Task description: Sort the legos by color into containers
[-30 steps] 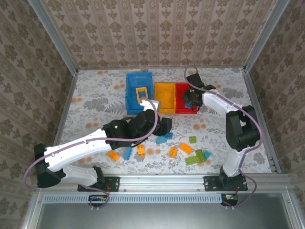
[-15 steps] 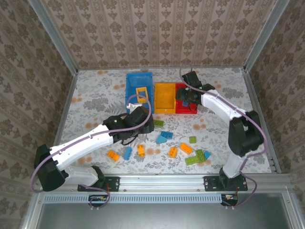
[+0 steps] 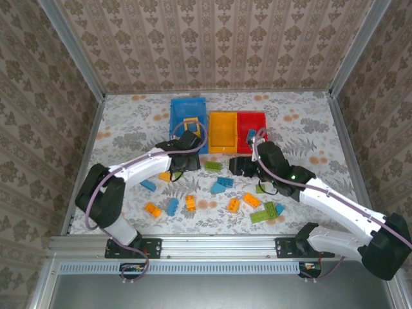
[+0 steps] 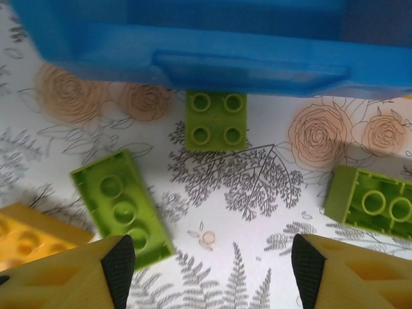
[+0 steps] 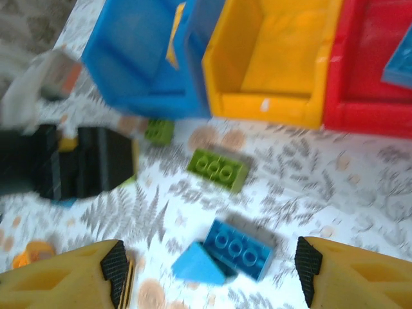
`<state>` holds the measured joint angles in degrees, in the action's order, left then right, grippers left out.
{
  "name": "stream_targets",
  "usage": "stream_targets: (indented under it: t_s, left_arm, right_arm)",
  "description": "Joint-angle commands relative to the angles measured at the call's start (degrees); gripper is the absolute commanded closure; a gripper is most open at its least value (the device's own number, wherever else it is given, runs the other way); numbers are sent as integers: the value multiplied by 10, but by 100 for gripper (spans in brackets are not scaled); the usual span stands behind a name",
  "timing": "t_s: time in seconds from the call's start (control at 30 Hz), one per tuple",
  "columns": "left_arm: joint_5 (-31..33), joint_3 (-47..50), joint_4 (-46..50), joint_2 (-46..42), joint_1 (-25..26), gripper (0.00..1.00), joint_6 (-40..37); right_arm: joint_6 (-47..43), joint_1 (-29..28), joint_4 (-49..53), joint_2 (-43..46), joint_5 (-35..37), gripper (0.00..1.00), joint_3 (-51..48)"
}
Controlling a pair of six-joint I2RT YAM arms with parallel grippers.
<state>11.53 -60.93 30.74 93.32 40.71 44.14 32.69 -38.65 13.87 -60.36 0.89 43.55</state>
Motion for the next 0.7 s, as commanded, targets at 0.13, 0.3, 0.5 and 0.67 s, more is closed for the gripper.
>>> stream_targets:
  t_s: [0.13, 0.3, 0.5, 0.67]
  left_arm:
    - [5, -42, -32, 65, -17, 31, -34]
    - [13, -66, -34, 107, -25, 35, -48]
    - [21, -78, -40, 137, -32, 40, -61]
    - [28, -85, -44, 151, -35, 43, -71]
  right_arm:
    - [40, -23, -11, 81, -20, 26, -28]
    - [52, -26, -7, 89, -20, 26, -29]
    - [53, -31, -8, 82, -21, 26, -23]
    - [55, -33, -14, 76, -24, 26, -22]
